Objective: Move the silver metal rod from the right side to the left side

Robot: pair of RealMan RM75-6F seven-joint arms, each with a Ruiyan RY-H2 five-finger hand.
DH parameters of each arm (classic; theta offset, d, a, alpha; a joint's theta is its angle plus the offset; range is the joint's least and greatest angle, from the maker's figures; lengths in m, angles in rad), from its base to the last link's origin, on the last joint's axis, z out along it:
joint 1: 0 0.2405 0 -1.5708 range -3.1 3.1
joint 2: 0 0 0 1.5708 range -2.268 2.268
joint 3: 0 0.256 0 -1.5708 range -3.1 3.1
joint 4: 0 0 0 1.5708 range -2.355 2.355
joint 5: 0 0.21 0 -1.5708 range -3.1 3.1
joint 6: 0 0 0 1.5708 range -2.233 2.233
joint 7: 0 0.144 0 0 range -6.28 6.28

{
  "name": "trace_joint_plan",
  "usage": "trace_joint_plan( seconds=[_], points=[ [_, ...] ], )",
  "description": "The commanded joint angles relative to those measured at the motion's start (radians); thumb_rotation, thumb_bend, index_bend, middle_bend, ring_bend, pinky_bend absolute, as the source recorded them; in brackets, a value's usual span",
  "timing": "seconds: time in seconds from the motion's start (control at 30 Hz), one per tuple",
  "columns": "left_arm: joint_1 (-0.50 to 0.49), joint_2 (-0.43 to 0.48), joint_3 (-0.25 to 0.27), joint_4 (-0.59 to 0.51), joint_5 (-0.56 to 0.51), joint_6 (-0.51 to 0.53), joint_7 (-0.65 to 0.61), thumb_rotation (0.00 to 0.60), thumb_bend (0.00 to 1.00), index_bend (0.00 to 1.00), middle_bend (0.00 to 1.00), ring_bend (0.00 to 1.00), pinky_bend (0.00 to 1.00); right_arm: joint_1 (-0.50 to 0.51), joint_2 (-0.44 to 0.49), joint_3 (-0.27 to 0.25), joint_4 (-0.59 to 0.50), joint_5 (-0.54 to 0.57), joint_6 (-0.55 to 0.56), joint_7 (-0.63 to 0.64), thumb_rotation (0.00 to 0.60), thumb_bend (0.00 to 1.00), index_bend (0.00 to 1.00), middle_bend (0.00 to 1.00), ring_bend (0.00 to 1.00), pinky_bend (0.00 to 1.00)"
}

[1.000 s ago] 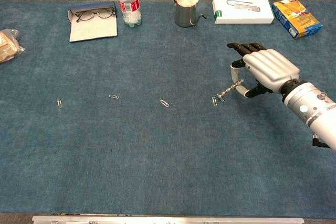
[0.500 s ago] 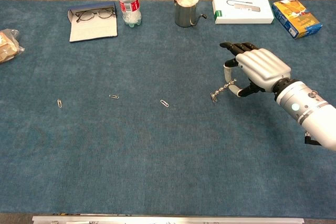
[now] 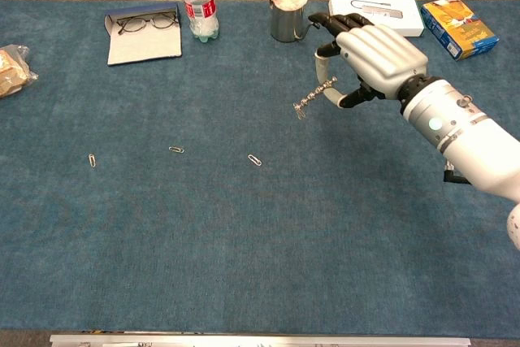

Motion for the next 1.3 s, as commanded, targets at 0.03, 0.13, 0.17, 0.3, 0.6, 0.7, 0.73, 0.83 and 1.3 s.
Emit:
trace_joint_plan(
  seconds=[0.03, 0.13, 0.17, 0.3, 0.6, 0.7, 0.73, 0.83, 1.3],
  points=[
    [0.000, 0.002, 0.000, 0.001, 0.000, -0.001, 0.000, 0.600, 0.41, 0.40, 0.26, 0.12, 0.16, 0.037, -0.016, 0.032, -0.011, 0.023, -0.018, -0.018, 0.600, 0.35, 0.61, 0.02, 0.00, 0.00],
    [-0.002, 0.005, -0.002, -0.001, 0.001, -0.001, 0.000, 0.600, 0.41, 0.41, 0.26, 0.12, 0.16, 0.080, -0.037, 0.063, -0.010, 0.043, -0.037, -0.034, 0.600, 0.35, 0.61, 0.02, 0.00, 0.00],
    [-0.003, 0.007, -0.003, -0.001, 0.000, -0.002, 0.000, 0.600, 0.41, 0.41, 0.26, 0.12, 0.16, 0.092, -0.043, 0.071, -0.009, 0.049, -0.041, -0.038, 0.600, 0.35, 0.61, 0.02, 0.00, 0.00],
    [-0.003, 0.012, -0.004, -0.004, -0.002, -0.004, -0.003, 0.600, 0.41, 0.41, 0.26, 0.12, 0.16, 0.141, -0.062, 0.103, -0.010, 0.074, -0.057, -0.061, 0.600, 0.35, 0.61, 0.02, 0.00, 0.00],
    [-0.007, 0.009, -0.006, 0.008, -0.008, -0.016, -0.012, 0.600, 0.41, 0.41, 0.26, 0.12, 0.16, 0.254, -0.124, 0.159, 0.018, 0.153, -0.095, -0.105, 0.600, 0.35, 0.61, 0.02, 0.00, 0.00],
    [-0.006, 0.009, -0.006, 0.011, -0.008, -0.017, -0.018, 0.600, 0.41, 0.41, 0.26, 0.12, 0.16, 0.288, -0.147, 0.166, 0.038, 0.179, -0.106, -0.117, 0.600, 0.35, 0.61, 0.02, 0.00, 0.00],
    [-0.005, 0.009, -0.006, 0.013, -0.009, -0.017, -0.019, 0.600, 0.41, 0.41, 0.26, 0.12, 0.16, 0.300, -0.156, 0.169, 0.044, 0.188, -0.109, -0.118, 0.600, 0.35, 0.61, 0.02, 0.00, 0.00],
    [-0.004, 0.009, -0.005, 0.016, -0.009, -0.016, -0.024, 0.600, 0.41, 0.41, 0.26, 0.12, 0.16, 0.325, -0.174, 0.175, 0.057, 0.207, -0.114, -0.113, 0.600, 0.35, 0.61, 0.02, 0.00, 0.00],
    [0.005, 0.010, -0.002, 0.021, -0.011, -0.014, -0.029, 0.600, 0.41, 0.41, 0.26, 0.12, 0.16, 0.432, -0.241, 0.201, 0.135, 0.281, -0.137, -0.097, 0.600, 0.35, 0.59, 0.02, 0.00, 0.00]
  ],
)
